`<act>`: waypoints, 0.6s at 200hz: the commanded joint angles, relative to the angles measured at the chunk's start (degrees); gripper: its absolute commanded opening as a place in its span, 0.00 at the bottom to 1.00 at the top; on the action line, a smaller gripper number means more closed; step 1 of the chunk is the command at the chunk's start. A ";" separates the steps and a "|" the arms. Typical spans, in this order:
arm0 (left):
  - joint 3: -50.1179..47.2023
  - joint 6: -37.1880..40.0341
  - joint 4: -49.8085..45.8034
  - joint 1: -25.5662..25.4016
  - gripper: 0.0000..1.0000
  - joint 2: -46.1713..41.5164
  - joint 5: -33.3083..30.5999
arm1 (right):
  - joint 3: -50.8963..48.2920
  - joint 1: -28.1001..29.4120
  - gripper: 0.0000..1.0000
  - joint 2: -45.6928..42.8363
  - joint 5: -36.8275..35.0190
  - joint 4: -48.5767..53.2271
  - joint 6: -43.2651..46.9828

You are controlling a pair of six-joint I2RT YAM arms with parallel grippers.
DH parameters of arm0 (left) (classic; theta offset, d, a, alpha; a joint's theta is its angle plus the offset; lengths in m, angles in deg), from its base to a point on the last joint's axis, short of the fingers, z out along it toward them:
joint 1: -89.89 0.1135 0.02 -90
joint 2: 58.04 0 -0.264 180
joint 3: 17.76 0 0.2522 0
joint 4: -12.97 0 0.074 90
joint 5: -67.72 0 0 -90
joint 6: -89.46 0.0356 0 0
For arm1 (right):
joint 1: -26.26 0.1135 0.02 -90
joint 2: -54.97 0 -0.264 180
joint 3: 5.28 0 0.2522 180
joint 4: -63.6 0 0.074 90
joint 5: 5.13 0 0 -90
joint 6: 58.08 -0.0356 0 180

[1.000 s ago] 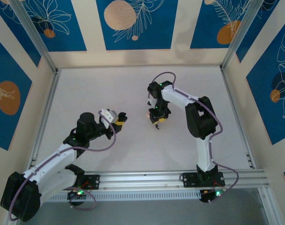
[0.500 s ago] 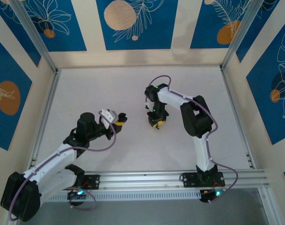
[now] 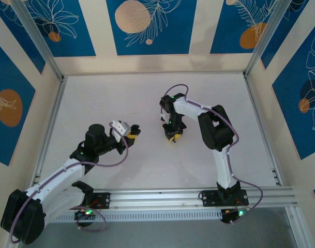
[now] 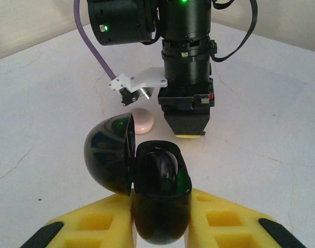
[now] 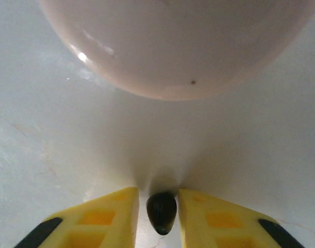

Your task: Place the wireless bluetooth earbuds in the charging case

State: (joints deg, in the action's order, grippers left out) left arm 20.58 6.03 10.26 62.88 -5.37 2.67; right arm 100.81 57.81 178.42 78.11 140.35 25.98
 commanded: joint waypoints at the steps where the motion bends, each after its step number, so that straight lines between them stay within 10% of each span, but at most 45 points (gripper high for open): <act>1: 0.72 0.33 -0.24 0.56 0.25 -0.46 -0.13 | -1.43 0.36 0.22 1.30 -1.32 -0.90 0.31; 120: 3.09 0.66 1.49 -0.29 0.24 3.81 1.83 | -11.35 -3.85 0.16 -17.74 9.76 -17.63 -11.46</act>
State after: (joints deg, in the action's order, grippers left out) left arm 21.10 6.05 10.30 62.88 -3.36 2.75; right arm 91.76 55.23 167.95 81.96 130.16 20.48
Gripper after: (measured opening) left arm 0.244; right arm 0.163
